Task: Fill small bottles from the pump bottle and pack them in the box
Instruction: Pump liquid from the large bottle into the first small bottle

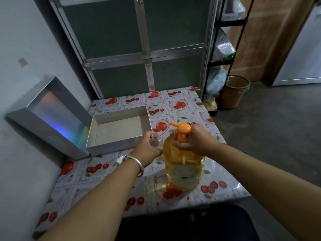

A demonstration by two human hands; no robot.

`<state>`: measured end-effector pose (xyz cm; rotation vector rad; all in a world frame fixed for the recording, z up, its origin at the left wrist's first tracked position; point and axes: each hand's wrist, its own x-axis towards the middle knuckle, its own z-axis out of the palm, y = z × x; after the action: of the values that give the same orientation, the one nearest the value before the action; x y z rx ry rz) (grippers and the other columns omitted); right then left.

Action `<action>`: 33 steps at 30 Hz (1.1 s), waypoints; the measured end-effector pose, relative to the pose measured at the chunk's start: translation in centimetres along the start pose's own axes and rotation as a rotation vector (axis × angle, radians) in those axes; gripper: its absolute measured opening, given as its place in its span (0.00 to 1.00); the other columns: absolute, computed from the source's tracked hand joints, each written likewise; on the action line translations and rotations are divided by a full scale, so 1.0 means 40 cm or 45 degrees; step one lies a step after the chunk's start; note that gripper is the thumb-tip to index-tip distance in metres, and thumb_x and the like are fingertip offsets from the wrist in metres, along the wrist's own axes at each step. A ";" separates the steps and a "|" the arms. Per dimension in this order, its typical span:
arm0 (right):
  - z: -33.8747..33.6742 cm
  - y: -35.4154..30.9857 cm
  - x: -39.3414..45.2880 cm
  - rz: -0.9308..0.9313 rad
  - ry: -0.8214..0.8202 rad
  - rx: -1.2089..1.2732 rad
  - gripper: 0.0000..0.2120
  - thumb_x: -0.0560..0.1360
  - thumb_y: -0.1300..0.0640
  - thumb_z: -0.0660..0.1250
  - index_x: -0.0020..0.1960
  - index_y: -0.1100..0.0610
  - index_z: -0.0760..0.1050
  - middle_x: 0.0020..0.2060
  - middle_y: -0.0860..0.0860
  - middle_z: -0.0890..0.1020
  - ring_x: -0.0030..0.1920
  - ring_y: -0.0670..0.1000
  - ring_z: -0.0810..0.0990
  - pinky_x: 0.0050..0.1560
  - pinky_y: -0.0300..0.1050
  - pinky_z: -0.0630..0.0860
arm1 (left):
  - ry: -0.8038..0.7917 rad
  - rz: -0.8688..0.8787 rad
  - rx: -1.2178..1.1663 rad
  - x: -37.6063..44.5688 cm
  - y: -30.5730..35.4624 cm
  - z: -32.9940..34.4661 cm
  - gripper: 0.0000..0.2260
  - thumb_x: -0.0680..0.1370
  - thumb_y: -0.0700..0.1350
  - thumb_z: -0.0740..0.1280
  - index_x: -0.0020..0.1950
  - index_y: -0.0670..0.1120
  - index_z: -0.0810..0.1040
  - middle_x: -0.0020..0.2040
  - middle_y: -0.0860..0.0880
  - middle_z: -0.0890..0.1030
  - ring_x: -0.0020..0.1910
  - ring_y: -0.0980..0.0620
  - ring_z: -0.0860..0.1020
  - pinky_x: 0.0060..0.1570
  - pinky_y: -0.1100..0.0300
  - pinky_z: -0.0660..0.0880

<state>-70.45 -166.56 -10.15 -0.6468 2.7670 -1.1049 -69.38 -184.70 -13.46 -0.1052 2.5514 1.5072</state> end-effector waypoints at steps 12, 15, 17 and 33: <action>0.034 -0.006 -0.041 0.276 0.279 -0.079 0.22 0.68 0.44 0.72 0.58 0.51 0.73 0.53 0.47 0.73 0.57 0.47 0.68 0.61 0.48 0.64 | 0.063 0.033 0.053 -0.004 0.011 0.010 0.18 0.69 0.35 0.70 0.54 0.49 0.69 0.49 0.46 0.77 0.46 0.47 0.77 0.47 0.50 0.77; 0.068 -0.015 -0.055 0.448 0.528 -0.225 0.23 0.66 0.40 0.71 0.53 0.52 0.70 0.48 0.47 0.69 0.52 0.48 0.64 0.54 0.45 0.61 | 0.066 0.042 0.052 -0.004 0.016 0.011 0.19 0.69 0.35 0.70 0.54 0.49 0.68 0.50 0.45 0.77 0.46 0.47 0.77 0.48 0.51 0.77; 0.081 -0.023 -0.058 0.452 0.591 -0.224 0.22 0.67 0.41 0.71 0.51 0.55 0.72 0.45 0.47 0.68 0.49 0.48 0.65 0.50 0.42 0.62 | 0.073 0.050 0.063 -0.004 0.019 0.011 0.19 0.70 0.36 0.70 0.55 0.49 0.68 0.51 0.45 0.77 0.48 0.47 0.77 0.48 0.53 0.76; -0.055 0.022 0.013 0.266 0.165 0.050 0.16 0.68 0.56 0.75 0.50 0.63 0.75 0.45 0.56 0.76 0.45 0.54 0.75 0.43 0.43 0.72 | 0.089 0.106 0.029 0.041 0.012 0.046 0.16 0.69 0.34 0.70 0.49 0.50 0.69 0.49 0.43 0.78 0.50 0.42 0.78 0.49 0.50 0.77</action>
<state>-71.76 -164.79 -9.10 -0.2827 2.8301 -1.1898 -70.84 -182.81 -14.23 -0.0500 2.6578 1.5292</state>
